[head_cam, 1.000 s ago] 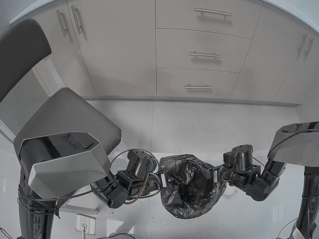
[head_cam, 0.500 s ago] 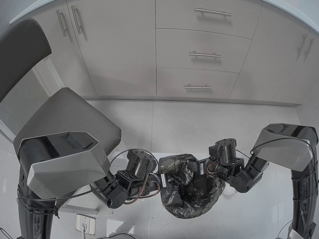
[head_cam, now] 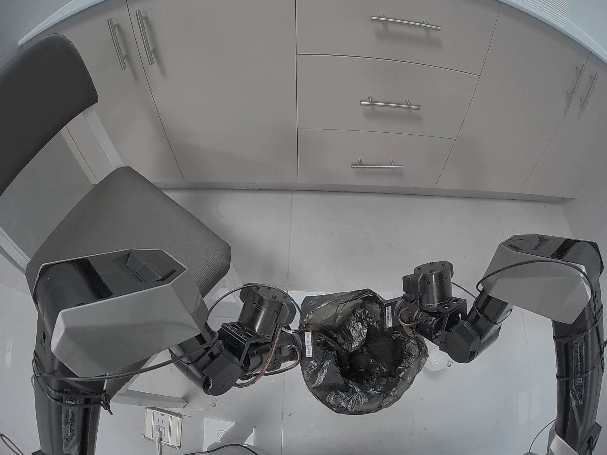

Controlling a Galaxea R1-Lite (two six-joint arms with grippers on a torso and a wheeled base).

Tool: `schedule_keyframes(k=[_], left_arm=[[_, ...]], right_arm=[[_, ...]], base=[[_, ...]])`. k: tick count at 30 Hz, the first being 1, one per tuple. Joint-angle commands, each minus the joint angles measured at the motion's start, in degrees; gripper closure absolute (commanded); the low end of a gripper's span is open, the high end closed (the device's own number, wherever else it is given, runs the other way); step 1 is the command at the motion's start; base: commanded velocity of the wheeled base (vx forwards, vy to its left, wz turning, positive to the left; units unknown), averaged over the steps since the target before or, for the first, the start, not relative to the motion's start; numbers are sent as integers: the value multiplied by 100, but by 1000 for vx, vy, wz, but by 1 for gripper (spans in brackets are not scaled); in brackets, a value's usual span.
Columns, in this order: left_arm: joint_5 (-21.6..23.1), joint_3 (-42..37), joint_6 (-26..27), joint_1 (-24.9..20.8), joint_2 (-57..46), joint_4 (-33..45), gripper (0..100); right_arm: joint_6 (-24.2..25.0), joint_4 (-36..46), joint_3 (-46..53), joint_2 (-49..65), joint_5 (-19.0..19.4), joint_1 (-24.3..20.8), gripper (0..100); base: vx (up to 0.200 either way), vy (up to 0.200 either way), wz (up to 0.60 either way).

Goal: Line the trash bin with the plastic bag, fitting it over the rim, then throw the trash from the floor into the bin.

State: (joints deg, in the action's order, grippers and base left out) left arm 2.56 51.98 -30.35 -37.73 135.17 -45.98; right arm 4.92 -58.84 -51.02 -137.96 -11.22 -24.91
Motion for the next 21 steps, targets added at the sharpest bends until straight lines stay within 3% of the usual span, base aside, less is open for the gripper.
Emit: schedule_keyframes(k=[1, 9, 21], left_arm=[[-221, -48, 566, 99, 27, 90, 100], [-238, 207, 1603, 64, 36, 889, 100], [-344, 814, 1743, -24, 203, 1206, 100]], right_arm=[[26, -4, -84, -91, -3, 47, 0], [-9, -488, -57, -310, -21, 38, 0], [0, -514, -57, -293, -21, 109, 0]], base=[[0, 0, 0], [0, 0, 0], [0, 0, 0]])
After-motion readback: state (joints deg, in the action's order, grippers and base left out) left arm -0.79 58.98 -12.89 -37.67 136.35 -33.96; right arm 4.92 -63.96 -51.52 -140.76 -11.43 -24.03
